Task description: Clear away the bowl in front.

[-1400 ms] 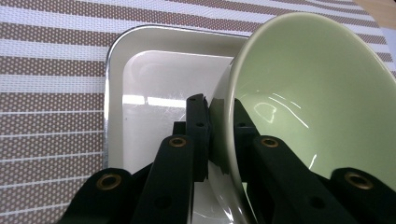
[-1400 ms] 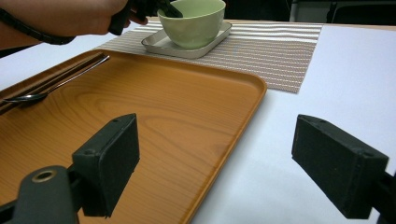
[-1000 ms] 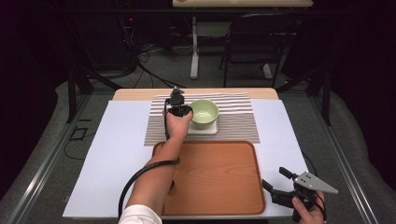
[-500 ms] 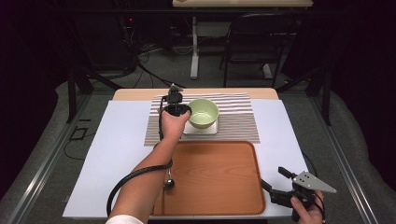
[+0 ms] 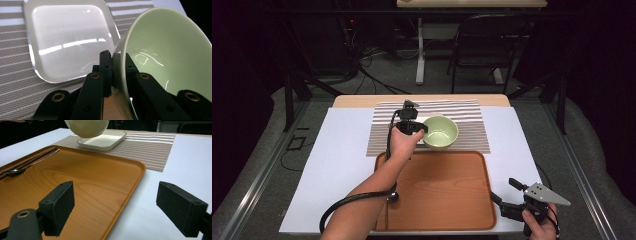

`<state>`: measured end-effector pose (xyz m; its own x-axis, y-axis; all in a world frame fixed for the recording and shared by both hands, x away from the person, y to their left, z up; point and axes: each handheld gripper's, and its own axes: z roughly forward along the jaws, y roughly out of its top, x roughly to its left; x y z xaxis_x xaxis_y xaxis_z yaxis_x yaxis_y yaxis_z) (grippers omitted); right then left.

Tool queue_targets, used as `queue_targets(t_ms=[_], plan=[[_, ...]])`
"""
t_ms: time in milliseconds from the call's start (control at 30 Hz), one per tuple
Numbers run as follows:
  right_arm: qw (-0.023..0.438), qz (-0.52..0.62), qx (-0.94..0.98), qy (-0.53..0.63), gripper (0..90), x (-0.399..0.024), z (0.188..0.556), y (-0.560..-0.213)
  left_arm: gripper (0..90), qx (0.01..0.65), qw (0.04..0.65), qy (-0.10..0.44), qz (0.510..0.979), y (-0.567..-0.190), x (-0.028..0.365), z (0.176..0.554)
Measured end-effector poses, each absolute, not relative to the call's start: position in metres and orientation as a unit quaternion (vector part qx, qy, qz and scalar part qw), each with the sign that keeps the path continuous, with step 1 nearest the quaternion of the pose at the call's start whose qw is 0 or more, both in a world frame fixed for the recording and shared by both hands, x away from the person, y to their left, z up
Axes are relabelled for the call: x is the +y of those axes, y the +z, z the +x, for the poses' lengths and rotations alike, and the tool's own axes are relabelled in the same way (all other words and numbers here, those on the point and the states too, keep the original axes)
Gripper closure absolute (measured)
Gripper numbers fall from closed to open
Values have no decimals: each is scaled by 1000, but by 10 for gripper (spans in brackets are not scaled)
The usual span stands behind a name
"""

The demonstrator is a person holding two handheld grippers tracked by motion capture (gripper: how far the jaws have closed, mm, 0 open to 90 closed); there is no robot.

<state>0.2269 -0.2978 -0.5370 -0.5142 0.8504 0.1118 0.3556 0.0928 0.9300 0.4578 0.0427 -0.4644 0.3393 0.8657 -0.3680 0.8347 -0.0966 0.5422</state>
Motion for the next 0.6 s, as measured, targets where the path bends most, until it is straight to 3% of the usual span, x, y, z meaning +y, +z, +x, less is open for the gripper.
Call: queue_targets(t_ms=[600], plan=[[240, 432, 699, 516, 147, -298, 227, -537, 830, 520, 343, -22, 782, -486, 6, 417]])
